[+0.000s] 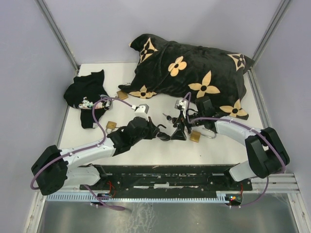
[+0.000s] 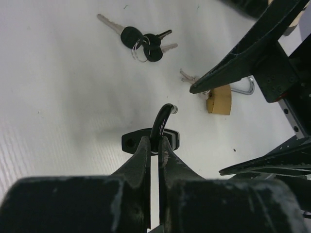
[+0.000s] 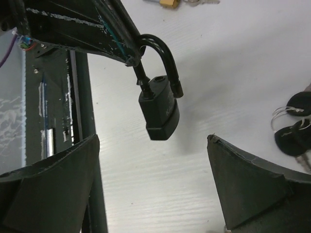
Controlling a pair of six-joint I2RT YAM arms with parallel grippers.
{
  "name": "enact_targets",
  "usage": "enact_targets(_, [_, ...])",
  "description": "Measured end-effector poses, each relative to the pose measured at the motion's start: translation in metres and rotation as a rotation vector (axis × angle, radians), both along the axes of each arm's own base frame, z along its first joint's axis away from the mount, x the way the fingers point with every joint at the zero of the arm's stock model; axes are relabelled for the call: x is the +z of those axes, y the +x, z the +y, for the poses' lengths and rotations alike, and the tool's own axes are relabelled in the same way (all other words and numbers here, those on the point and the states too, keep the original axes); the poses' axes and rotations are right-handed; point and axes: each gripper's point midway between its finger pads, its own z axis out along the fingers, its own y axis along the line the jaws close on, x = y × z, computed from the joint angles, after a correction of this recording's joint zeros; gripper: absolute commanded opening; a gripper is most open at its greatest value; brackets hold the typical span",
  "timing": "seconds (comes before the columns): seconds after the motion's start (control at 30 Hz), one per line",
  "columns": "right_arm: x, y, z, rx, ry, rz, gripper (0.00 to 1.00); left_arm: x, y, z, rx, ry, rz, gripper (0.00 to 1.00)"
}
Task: Lock with the key
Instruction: Pick up the lock from the center of the board.
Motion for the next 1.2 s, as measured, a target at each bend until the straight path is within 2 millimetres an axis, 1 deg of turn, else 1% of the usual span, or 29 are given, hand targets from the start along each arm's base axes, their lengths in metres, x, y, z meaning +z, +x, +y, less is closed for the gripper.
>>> enact_targets(0.17, [0.002,0.014,0.005,0.037,0.038,-0.166,0.99,0.014,0.007,-0.01,-0.042,-0.052,-0.046,0.03])
enact_targets(0.3, [0.005,0.015,0.013,0.084,0.059,-0.252,1.0,0.026,0.007,-0.015,-0.069,-0.092,-0.072,0.03])
enact_targets(0.37, [0.005,0.012,0.019,0.102,0.06,-0.275,0.98,0.03,0.007,-0.017,-0.079,-0.107,-0.078,0.03])
enact_targets(0.43, [0.006,0.01,0.026,0.112,0.057,-0.302,0.9,0.036,0.006,-0.018,-0.084,-0.124,-0.088,0.03])
enact_targets(0.5, [0.006,0.011,0.03,0.11,0.051,-0.317,0.73,0.042,0.006,-0.018,-0.087,-0.139,-0.098,0.03])
enact_targets(0.53, [0.006,0.011,0.031,0.101,0.044,-0.319,0.67,0.045,0.006,-0.017,-0.088,-0.147,-0.103,0.03])
enact_targets(0.6, [0.004,0.014,0.03,0.087,0.032,-0.318,0.61,0.051,0.006,-0.017,-0.091,-0.162,-0.114,0.03])
enact_targets(0.7, [0.003,0.016,0.029,0.068,0.02,-0.31,0.61,0.059,0.007,-0.016,-0.09,-0.181,-0.129,0.03])
enact_targets(0.73, [0.003,0.016,0.029,0.062,0.016,-0.305,0.54,0.061,0.007,-0.016,-0.089,-0.187,-0.134,0.03])
enact_targets(0.8, [0.004,0.016,0.029,0.055,0.015,-0.296,0.31,0.063,0.008,-0.015,-0.086,-0.192,-0.138,0.03])
enact_targets(0.83, [0.004,0.015,0.028,0.056,0.016,-0.292,0.22,0.063,0.009,-0.015,-0.085,-0.193,-0.139,0.04])
enact_targets(0.87, [0.006,0.015,0.029,0.058,0.019,-0.294,0.15,0.063,0.009,-0.015,-0.082,-0.194,-0.139,0.07])
enact_targets(0.9, [0.008,0.013,0.029,0.059,0.022,-0.288,0.1,0.064,0.01,-0.014,-0.077,-0.198,-0.139,0.16])
enact_targets(0.93, [0.01,0.012,0.029,0.061,0.024,-0.281,0.06,0.066,0.011,-0.014,-0.075,-0.206,-0.14,0.28])
enact_targets(0.97, [0.012,0.011,0.029,0.061,0.026,-0.271,0.04,0.068,0.011,-0.014,-0.075,-0.213,-0.143,0.4])
enact_targets(1.0, [0.015,0.009,0.029,0.065,0.032,-0.26,0.03,0.071,0.011,-0.014,-0.074,-0.222,-0.147,0.5])
enact_targets(1.07, [0.022,0.004,0.029,0.07,0.041,-0.224,0.02,0.083,0.011,-0.015,-0.083,-0.259,-0.169,0.67])
enact_targets(1.13, [0.031,-0.002,0.03,0.079,0.057,-0.175,0.02,0.101,0.007,-0.015,-0.1,-0.318,-0.219,0.75])
enact_targets(1.2, [0.041,-0.009,0.033,0.095,0.08,-0.118,0.02,0.113,-0.001,-0.012,-0.13,-0.375,-0.267,0.77])
